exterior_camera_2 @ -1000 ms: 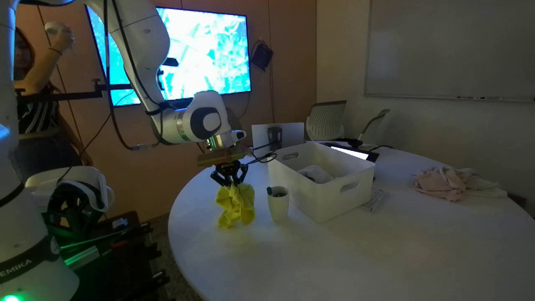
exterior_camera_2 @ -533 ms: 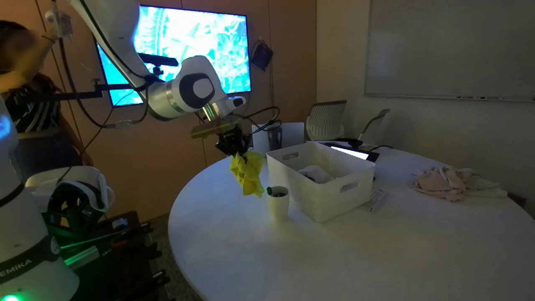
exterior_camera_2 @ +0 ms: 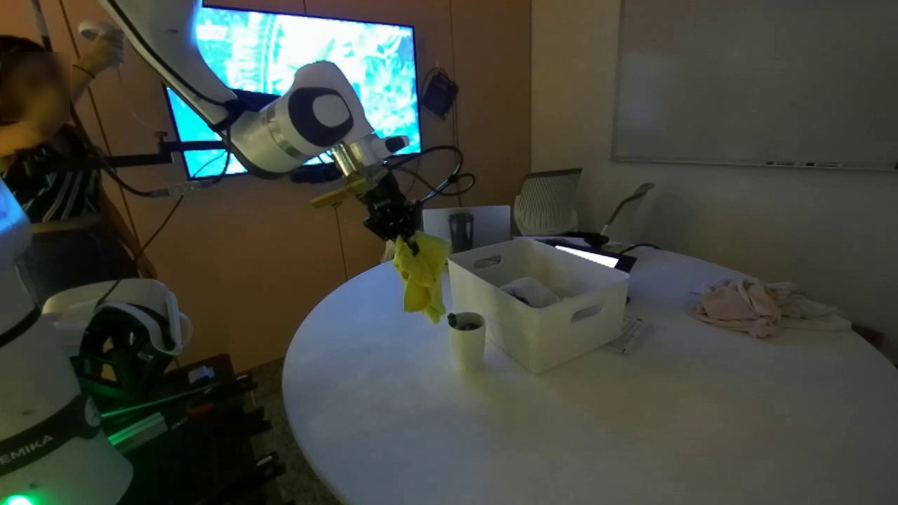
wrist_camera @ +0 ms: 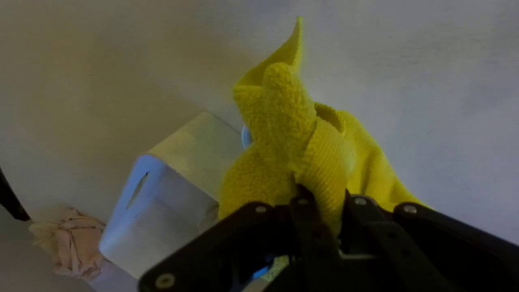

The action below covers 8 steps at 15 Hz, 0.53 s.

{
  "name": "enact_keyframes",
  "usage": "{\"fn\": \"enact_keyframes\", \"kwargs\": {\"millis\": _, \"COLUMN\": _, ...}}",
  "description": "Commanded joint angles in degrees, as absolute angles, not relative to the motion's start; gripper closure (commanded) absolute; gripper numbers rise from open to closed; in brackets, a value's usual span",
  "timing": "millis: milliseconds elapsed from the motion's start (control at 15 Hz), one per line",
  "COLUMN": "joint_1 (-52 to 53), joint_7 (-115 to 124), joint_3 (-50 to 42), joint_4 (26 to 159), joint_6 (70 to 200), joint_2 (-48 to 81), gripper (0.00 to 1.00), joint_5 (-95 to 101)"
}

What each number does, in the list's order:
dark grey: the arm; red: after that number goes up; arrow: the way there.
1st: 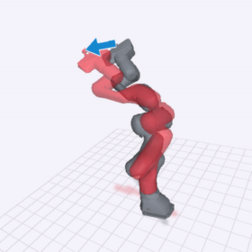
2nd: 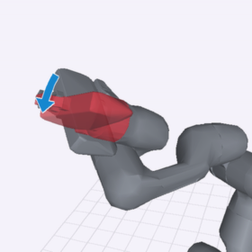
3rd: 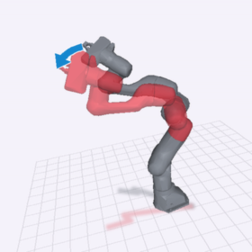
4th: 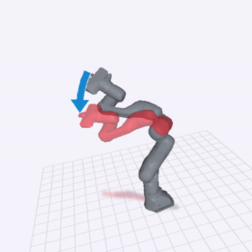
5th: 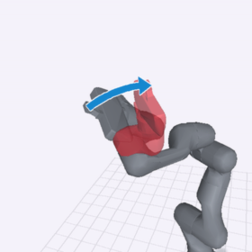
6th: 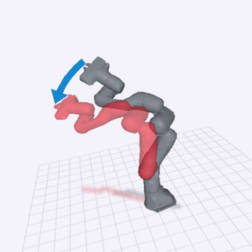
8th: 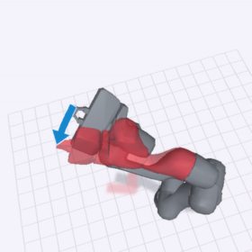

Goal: Put each towel in the white box, and each item from the towel in the white mug

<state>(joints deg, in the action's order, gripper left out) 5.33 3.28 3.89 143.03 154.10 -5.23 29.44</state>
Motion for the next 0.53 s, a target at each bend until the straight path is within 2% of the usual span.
{"fn": "enact_keyframes", "kwargs": {"millis": 0, "joint_1": 4.9, "joint_7": 3.4, "joint_3": 5.4, "joint_4": 143.4, "joint_6": 150.7, "joint_2": -7.0, "gripper": 0.61, "joint_5": 28.0}}
{"fn": "enact_keyframes", "kwargs": {"millis": 67, "joint_1": 5.1, "joint_7": 2.9, "joint_3": 5.5, "joint_4": 143.4, "joint_6": 150.0, "joint_2": -7.0, "gripper": 0.56, "joint_5": 27.1}}
{"fn": "enact_keyframes", "kwargs": {"millis": 467, "joint_1": 4.9, "joint_7": 3.1, "joint_3": 5.7, "joint_4": 143.3, "joint_6": 147.7, "joint_2": -7.0, "gripper": 0.09, "joint_5": 26.5}}
